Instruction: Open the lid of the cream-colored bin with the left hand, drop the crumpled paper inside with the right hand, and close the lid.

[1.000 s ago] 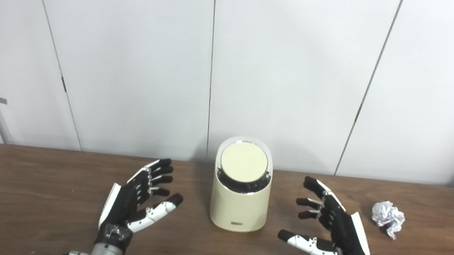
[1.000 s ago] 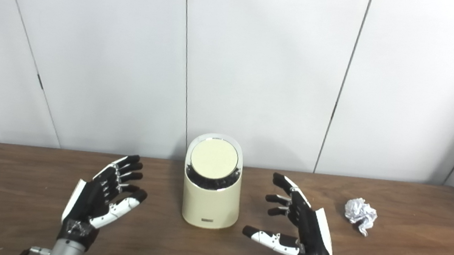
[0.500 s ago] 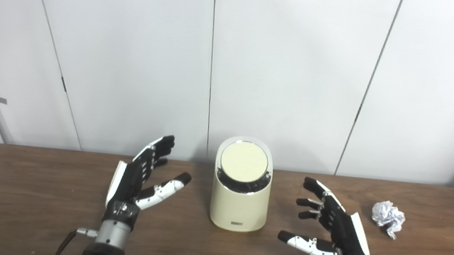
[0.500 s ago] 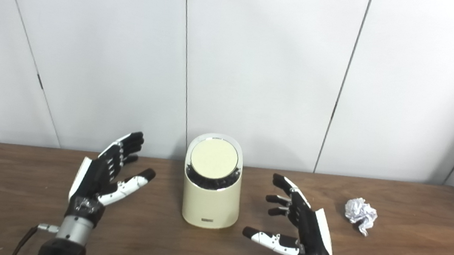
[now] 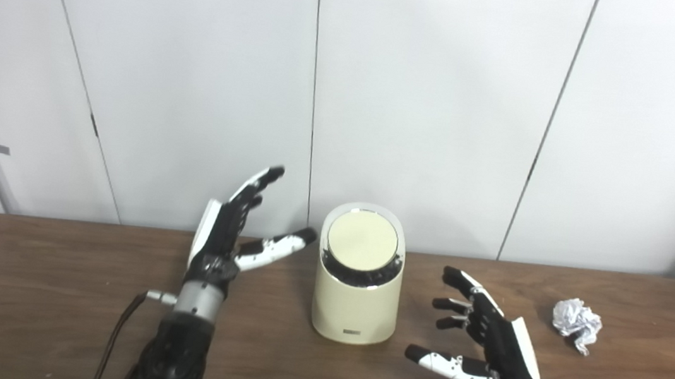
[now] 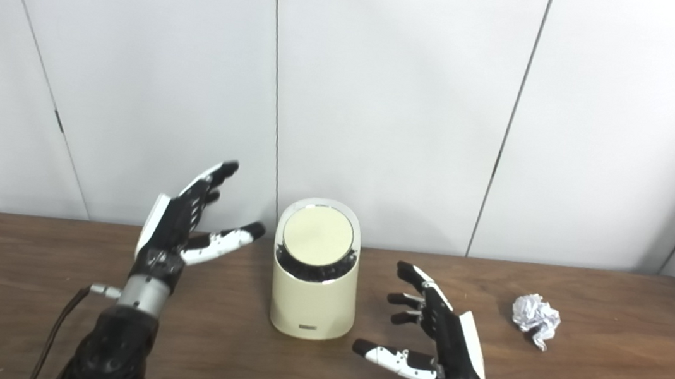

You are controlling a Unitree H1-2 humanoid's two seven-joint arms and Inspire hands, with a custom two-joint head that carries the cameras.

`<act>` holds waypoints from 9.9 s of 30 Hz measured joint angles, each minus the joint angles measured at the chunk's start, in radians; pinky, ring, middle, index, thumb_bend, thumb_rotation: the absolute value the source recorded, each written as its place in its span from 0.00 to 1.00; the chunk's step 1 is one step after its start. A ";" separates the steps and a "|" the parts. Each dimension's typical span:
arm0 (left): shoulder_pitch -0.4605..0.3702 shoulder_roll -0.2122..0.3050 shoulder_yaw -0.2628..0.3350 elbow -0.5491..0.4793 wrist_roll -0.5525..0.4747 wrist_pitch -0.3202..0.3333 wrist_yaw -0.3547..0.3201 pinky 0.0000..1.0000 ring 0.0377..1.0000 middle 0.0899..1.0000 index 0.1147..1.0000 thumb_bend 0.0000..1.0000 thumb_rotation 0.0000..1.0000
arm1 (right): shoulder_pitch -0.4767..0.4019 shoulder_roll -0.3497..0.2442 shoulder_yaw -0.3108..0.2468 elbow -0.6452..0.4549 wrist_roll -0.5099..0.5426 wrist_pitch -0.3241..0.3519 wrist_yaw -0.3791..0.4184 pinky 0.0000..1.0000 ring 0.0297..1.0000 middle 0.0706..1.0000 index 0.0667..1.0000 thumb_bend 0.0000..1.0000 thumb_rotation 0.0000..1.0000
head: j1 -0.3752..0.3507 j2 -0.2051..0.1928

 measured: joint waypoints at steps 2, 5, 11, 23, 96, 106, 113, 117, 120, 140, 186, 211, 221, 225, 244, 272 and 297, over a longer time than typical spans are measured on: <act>-0.009 0.001 -0.012 0.014 0.004 0.006 -0.003 1.00 1.00 0.97 1.00 0.87 0.21 | -0.001 0.000 0.003 0.005 -0.011 -0.006 -0.006 0.57 0.70 0.83 0.81 0.73 0.13 | -0.002 0.000; -0.015 0.004 -0.034 0.019 0.027 0.028 -0.005 1.00 1.00 0.98 1.00 0.87 0.20 | -0.001 0.002 0.003 0.014 -0.016 -0.012 -0.014 0.57 0.70 0.83 0.80 0.73 0.12 | -0.003 0.002; -0.059 0.018 -0.061 0.043 0.072 0.055 -0.007 1.00 1.00 0.99 1.00 0.90 0.18 | -0.001 0.006 0.003 0.014 -0.017 -0.026 -0.016 0.56 0.70 0.83 0.80 0.73 0.13 | -0.008 0.002; -0.139 0.032 -0.129 0.094 0.166 0.096 -0.027 0.88 1.00 1.00 1.00 0.97 0.23 | -0.003 0.013 0.002 0.016 -0.021 -0.029 -0.019 0.56 0.69 0.83 0.80 0.74 0.14 | -0.017 0.005; -0.285 0.129 -0.399 0.213 0.517 0.193 -0.118 0.91 1.00 1.00 1.00 1.00 0.08 | -0.008 0.041 0.011 -0.011 -0.029 -0.027 -0.019 0.54 0.68 0.83 0.81 0.72 0.19 | -0.022 0.023; -0.285 0.131 -0.406 0.213 0.517 0.193 -0.120 0.92 1.00 1.00 1.00 1.00 0.09 | -0.008 0.040 0.011 -0.010 -0.030 -0.027 -0.019 0.54 0.67 0.83 0.81 0.71 0.18 | -0.020 0.018; -0.268 0.111 -0.371 0.219 0.511 0.188 -0.059 0.83 1.00 1.00 1.00 0.93 0.16 | -0.012 0.040 0.011 -0.008 -0.028 -0.027 -0.019 0.54 0.66 0.83 0.80 0.71 0.18 | -0.020 0.015; -0.233 0.070 -0.305 0.237 0.471 0.149 0.025 0.81 1.00 1.00 1.00 0.86 0.19 | -0.012 0.039 0.011 -0.008 -0.025 -0.027 -0.018 0.54 0.67 0.83 0.80 0.71 0.17 | -0.020 0.014; -0.226 0.058 -0.279 0.258 0.455 0.116 0.059 0.80 1.00 1.00 1.00 0.83 0.19 | -0.012 0.039 0.011 -0.008 -0.023 -0.027 -0.018 0.54 0.68 0.83 0.81 0.70 0.17 | -0.020 0.014; -0.224 0.017 -0.146 0.192 0.310 0.076 0.085 0.82 0.98 1.00 1.00 0.78 0.22 | -0.012 0.033 0.011 -0.007 -0.025 -0.027 -0.018 0.53 0.67 0.83 0.81 0.69 0.16 | -0.015 0.018; 0.220 -0.053 0.113 -0.098 -0.392 0.061 -0.104 0.70 0.83 0.88 0.94 0.72 0.27 | -0.011 0.005 -0.001 -0.004 -0.018 -0.029 -0.014 0.55 0.69 0.84 0.82 0.69 0.17 | 0.002 0.028; 0.305 -0.018 0.102 -0.096 -0.428 0.002 -0.157 0.76 0.87 0.90 0.96 0.77 0.30 | 0.012 -0.024 -0.036 -0.054 0.012 0.017 0.017 0.57 0.70 0.86 0.84 0.76 0.22 | -0.031 0.032; 0.299 -0.016 0.107 -0.062 -0.433 -0.008 -0.159 0.78 0.87 0.91 0.97 0.74 0.29 | -0.099 -0.270 -0.015 -0.174 -0.071 0.265 0.209 0.59 0.73 0.88 0.85 0.86 0.28 | -0.087 0.023; 0.297 -0.015 0.107 -0.054 -0.434 -0.013 -0.162 0.79 0.88 0.92 0.97 0.72 0.28 | -0.148 -0.393 0.019 -0.181 -0.122 0.356 0.314 0.65 0.79 0.88 0.85 0.88 0.24 | -0.101 0.020; 0.280 -0.008 0.116 -0.021 -0.445 -0.039 -0.164 0.72 0.88 0.92 0.97 0.67 0.14 | -0.339 -0.639 0.063 -0.035 -0.218 0.353 0.494 0.62 0.77 0.82 0.79 0.87 0.05 | -0.158 0.011; 0.280 -0.007 0.116 -0.018 -0.447 -0.039 -0.181 0.73 0.88 0.92 0.97 0.70 0.18 | -0.469 -0.682 0.221 0.222 -0.344 0.434 0.655 0.81 0.91 0.94 0.89 0.86 0.09 | -0.153 0.015; 0.282 -0.006 0.114 -0.021 -0.447 -0.035 -0.181 0.75 0.88 0.92 0.97 0.70 0.19 | -0.493 -0.674 0.279 0.346 -0.386 0.415 0.651 0.77 0.88 0.91 0.84 0.82 0.10 | -0.152 0.028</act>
